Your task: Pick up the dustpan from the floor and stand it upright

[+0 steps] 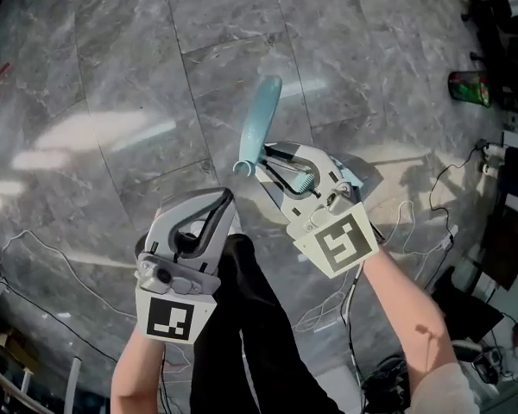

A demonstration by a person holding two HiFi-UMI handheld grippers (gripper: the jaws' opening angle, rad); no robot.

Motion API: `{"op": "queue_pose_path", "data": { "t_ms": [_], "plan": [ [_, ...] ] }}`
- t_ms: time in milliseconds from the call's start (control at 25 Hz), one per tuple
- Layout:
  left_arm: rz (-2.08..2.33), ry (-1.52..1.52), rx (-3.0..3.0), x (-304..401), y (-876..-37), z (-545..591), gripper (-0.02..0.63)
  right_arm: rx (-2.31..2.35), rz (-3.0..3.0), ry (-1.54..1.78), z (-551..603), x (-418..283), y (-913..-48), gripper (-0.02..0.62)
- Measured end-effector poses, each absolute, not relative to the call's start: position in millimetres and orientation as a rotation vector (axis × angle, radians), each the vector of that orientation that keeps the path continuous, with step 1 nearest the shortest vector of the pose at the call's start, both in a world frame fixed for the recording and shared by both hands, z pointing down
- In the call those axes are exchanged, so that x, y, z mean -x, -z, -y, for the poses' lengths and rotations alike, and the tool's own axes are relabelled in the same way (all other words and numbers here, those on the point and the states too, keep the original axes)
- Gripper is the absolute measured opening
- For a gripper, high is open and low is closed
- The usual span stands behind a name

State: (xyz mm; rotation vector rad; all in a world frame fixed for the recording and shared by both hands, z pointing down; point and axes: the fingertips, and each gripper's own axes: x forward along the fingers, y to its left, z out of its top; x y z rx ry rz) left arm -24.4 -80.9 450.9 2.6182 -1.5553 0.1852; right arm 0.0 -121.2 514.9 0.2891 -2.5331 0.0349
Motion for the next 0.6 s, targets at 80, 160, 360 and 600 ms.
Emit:
{"op": "queue_pose_path", "data": {
  "t_ms": [80, 160, 360, 600],
  "plan": [
    [1.537, -0.191, -2.634, 4, -450, 80, 0.011, -0.379, 2.608, -0.075, 123, -17, -500, 0.092],
    [1.503, -0.203, -2.614, -20, -447, 67, 0.011, -0.488, 2.679, -0.144, 118, -39, -483, 0.092],
    [1.434, -0.211, -2.630, -80, -406, 42, 0.011, -0.524, 2.651, -0.124, 96, -111, -455, 0.091],
    [1.464, -0.256, -2.609, -154, -385, 20, 0.011, -0.647, 2.697, -0.130, 84, -193, -428, 0.089]
  ]
}}
